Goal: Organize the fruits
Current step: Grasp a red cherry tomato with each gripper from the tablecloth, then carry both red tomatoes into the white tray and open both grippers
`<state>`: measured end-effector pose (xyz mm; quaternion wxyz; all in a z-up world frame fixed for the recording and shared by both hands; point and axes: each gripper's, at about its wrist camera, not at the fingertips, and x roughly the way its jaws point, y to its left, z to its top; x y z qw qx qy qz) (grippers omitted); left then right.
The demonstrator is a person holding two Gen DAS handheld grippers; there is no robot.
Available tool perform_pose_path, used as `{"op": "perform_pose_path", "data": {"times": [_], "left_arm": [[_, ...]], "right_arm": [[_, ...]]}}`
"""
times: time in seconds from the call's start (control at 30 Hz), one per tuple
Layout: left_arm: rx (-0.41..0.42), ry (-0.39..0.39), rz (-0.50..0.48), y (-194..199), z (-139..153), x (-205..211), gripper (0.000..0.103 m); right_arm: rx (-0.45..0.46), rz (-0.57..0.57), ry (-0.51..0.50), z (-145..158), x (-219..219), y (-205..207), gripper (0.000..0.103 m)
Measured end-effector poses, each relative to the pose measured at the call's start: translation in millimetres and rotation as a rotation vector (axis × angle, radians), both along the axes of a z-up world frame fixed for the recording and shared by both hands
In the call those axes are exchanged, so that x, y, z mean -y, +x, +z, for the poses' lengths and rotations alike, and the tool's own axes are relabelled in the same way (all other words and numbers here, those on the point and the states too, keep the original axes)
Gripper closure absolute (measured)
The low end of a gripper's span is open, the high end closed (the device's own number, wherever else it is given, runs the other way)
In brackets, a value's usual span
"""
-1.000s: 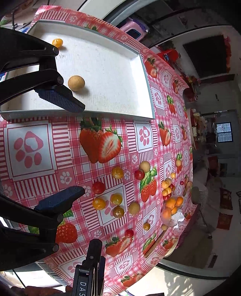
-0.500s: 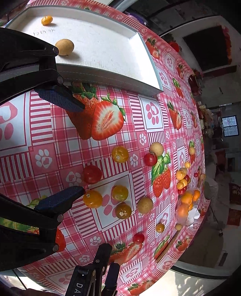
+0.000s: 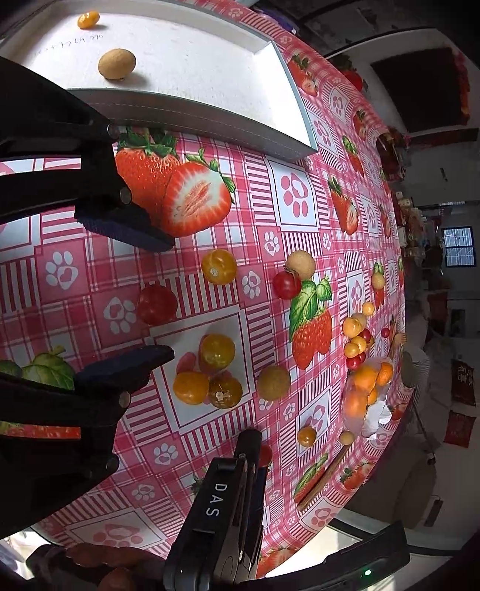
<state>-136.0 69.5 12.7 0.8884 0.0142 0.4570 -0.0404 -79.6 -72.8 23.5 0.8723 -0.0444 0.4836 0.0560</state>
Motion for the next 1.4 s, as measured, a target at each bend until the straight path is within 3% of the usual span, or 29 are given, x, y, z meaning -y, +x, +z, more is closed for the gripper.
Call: {"op": "perform_pose_path", "data": {"times": [0.03,0.07,0.1,0.27,0.57,1.0,1.4], "left_arm": [[0.002,-0.002,-0.016,-1,1,3,0.073],[0.000,-0.004,-0.029,-1,1,6,0.080],[0.000,-0.002,-0.034,-1,2,8,0.081],[-0.014,-0.066,-0.032,-8,5,0,0.081],[-0.007,-0.113,-0.009,-31,16,-19,0.081],[0.033,-0.133,0.052,-61,34,-55,0.081],[0.084,-0.125,0.178,-86,47,-125,0.081]], "right_arm": [[0.001,0.003,0.004,1,-1,1,0.069],[-0.001,0.008,0.011,1,-1,1,0.081],[-0.003,0.009,0.017,1,-1,1,0.081],[-0.040,0.006,0.146,4,14,-9,0.080],[-0.094,-0.018,0.237,7,35,-46,0.080],[-0.105,0.020,0.244,17,18,-71,0.080],[-0.109,0.131,0.240,35,-43,-75,0.080]]}}
